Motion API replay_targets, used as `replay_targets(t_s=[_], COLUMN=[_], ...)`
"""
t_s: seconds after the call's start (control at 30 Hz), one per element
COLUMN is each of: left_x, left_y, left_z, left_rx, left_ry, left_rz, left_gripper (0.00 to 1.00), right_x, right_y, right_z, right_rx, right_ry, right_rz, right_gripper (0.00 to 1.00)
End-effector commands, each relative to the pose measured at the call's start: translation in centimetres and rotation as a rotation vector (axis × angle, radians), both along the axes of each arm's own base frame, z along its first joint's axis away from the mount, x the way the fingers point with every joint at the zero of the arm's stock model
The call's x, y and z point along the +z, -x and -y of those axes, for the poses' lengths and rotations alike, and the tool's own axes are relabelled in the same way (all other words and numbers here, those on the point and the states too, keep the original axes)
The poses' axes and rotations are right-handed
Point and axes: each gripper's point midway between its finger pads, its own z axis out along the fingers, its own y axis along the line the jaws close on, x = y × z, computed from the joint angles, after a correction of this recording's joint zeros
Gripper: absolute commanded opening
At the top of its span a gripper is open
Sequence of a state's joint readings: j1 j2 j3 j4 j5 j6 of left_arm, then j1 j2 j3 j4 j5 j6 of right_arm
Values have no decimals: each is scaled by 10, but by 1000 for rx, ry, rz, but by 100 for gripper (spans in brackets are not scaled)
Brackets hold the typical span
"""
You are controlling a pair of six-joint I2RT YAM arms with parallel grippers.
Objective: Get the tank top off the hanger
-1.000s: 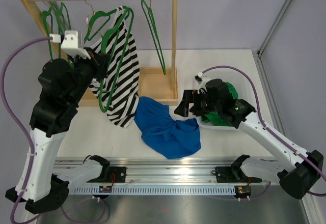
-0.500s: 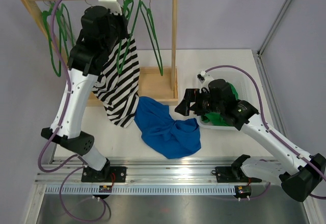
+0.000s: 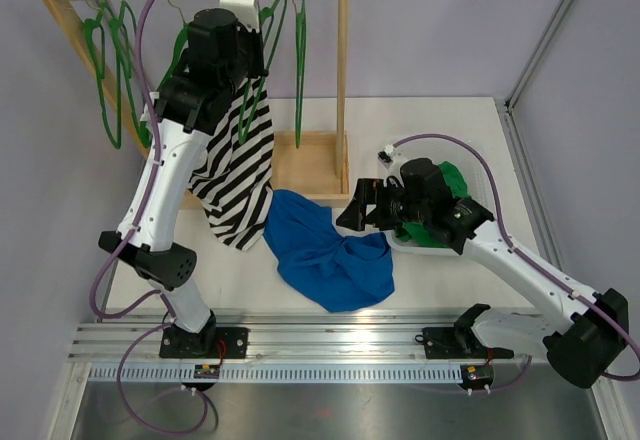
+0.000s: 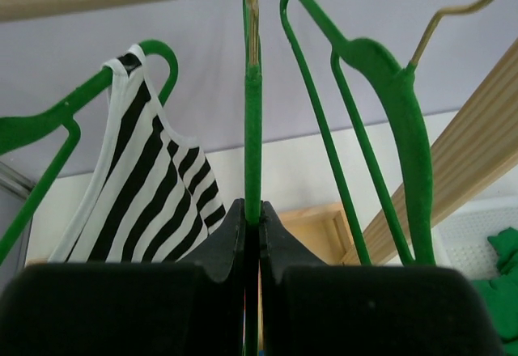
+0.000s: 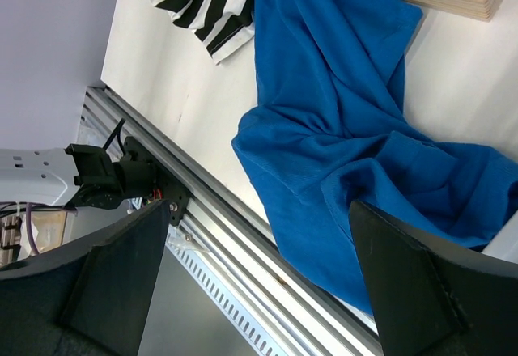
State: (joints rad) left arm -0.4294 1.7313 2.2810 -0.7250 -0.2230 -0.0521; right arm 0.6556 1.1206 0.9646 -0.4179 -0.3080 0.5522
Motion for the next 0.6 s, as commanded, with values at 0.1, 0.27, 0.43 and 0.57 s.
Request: replay_targets(t_s=[0.1, 0.27, 0.43, 0.57], left_x=[30, 36, 44, 46], left_y=[17, 33, 61, 94], left_z=[2, 4, -12, -42], left_rx=[-26, -63, -27, 57], left_ry=[17, 33, 57, 89], left_rz=[55, 58, 66, 70], left_gripper=[13, 32, 97, 99], right_x=[2, -13, -45, -68], right_y=[-4, -11, -23, -28], right_z=[-24, -35, -45, -51], right_rx=[67, 84, 82, 63], right_ry=[-75, -73, 70, 207], right_rz=[-30, -65, -72, -27], right_gripper=[99, 100, 100, 99])
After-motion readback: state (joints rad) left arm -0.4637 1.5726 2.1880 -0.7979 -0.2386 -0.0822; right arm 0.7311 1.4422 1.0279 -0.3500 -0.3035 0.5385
